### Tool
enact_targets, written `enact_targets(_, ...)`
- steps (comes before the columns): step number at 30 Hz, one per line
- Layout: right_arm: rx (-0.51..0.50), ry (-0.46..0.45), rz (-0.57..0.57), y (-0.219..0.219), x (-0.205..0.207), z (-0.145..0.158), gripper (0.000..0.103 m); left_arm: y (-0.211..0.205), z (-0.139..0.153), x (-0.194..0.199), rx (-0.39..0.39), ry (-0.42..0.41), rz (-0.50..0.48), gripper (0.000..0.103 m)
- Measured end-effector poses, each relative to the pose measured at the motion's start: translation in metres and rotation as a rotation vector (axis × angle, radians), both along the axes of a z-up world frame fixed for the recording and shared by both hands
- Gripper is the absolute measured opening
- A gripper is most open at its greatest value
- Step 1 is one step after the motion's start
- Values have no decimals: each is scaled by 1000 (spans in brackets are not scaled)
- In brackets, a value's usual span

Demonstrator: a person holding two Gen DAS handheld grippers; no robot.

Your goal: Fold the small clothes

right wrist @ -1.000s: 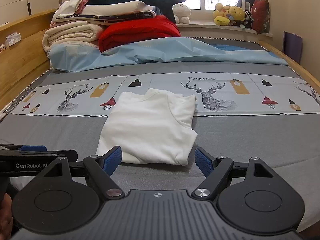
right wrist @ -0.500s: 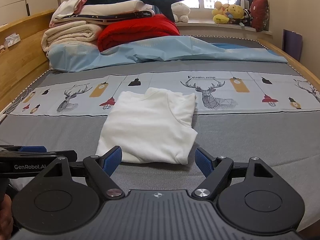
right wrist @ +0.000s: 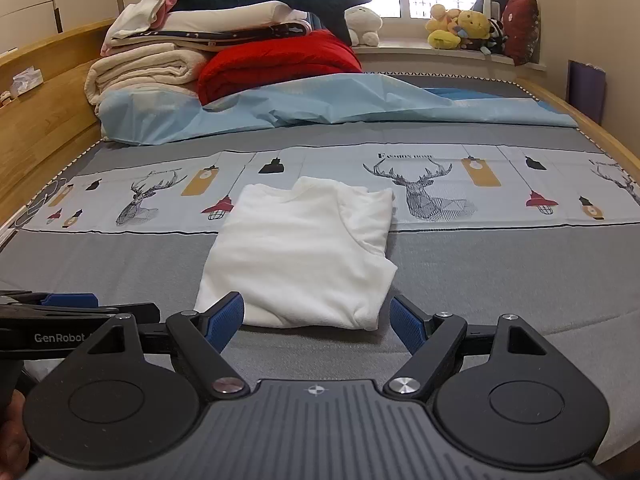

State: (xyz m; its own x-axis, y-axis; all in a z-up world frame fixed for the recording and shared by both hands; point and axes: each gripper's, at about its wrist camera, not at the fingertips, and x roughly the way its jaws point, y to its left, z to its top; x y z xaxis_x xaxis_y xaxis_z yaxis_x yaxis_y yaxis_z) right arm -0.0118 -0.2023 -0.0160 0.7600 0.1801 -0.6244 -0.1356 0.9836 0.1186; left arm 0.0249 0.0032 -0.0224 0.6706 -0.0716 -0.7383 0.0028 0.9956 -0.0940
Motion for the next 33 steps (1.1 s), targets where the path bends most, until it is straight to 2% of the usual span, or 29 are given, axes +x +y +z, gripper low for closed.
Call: enact_targets(33, 3, -1, -3, 1, 0, 1, 81, -1, 1, -3, 8, -27, -21, 83)
